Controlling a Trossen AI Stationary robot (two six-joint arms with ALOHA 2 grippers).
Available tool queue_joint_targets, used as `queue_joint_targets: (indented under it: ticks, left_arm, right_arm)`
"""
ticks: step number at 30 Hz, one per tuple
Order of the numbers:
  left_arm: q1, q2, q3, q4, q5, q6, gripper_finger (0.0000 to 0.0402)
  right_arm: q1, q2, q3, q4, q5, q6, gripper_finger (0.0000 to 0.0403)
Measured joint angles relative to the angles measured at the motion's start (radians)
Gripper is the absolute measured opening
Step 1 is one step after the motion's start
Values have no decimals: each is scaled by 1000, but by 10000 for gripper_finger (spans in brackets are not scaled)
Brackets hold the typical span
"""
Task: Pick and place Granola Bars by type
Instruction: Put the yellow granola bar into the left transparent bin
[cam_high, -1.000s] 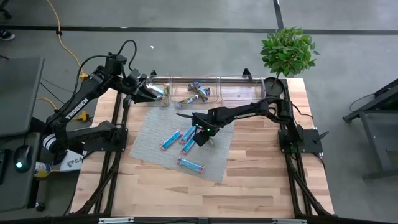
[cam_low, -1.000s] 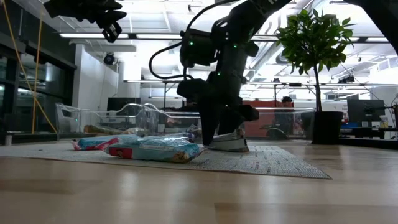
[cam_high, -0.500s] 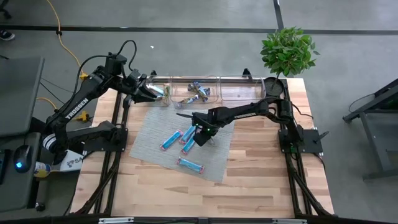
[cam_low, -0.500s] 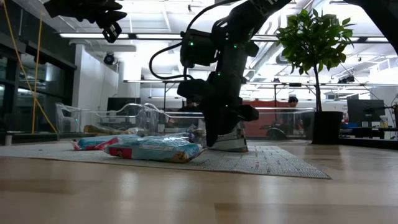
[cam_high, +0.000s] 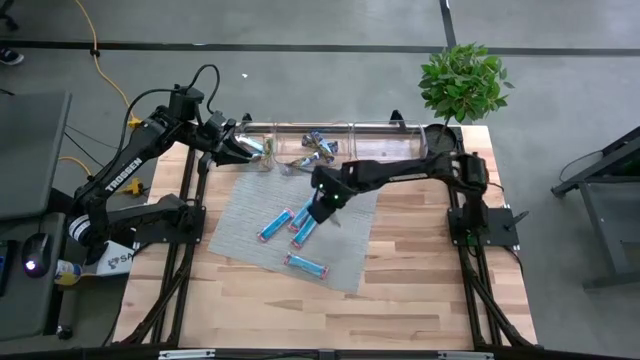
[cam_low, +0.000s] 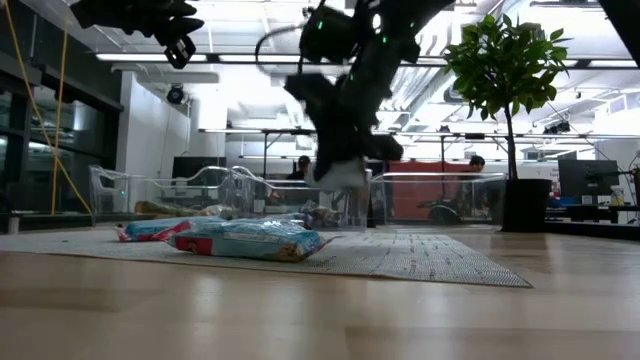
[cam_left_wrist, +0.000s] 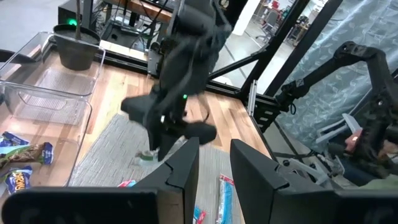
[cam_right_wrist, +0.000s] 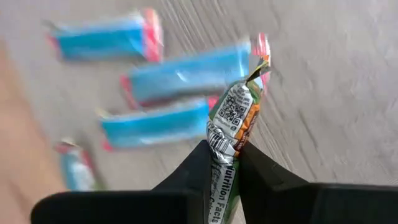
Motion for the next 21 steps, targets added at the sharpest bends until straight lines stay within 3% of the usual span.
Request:
queue_joint_targets:
  ticks: [10, 17, 21]
  left_arm:
    - [0, 0, 0, 11, 10, 0, 89]
    - [0, 2, 0, 48, 95, -10, 89]
    - [-2, 2, 0, 145, 132, -72, 89]
  right_arm:
    - [-38, -124, 0, 309, -32, -108, 43]
    - [-50, -139, 1, 634, -30, -210, 43]
    - [-63, -140, 2, 690, 5, -238, 43]
